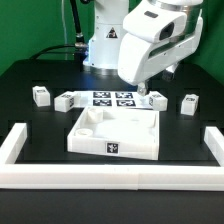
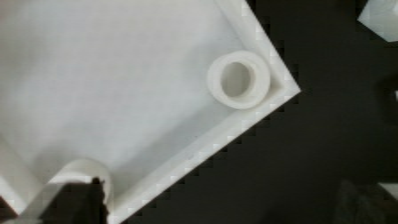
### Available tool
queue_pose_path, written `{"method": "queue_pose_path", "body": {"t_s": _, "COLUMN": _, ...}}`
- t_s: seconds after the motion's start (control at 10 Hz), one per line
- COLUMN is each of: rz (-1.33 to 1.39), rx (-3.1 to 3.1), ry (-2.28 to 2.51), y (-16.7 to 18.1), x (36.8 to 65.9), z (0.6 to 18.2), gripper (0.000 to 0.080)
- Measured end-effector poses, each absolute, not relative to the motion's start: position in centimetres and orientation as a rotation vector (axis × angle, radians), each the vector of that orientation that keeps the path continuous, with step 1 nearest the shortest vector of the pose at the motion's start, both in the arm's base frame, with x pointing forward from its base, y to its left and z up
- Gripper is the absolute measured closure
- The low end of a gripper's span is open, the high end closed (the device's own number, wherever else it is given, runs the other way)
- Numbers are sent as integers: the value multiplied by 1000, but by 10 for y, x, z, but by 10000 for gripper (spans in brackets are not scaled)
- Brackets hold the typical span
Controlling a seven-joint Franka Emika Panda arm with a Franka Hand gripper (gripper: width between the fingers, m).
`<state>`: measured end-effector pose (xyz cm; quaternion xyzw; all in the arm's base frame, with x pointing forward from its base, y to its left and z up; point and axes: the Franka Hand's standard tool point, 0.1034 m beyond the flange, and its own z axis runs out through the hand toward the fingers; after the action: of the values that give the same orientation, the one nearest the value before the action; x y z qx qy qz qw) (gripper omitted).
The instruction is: Assemble square table
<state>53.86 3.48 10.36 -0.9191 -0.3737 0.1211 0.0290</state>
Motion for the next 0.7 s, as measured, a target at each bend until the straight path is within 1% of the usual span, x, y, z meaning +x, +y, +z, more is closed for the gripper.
{"method": "queue_pose_path", "body": {"t_s": 0.7, "rz": 375, "rx": -2834, "ry": -1154, "y": 35, "x": 538, "z": 103, "gripper": 150}}
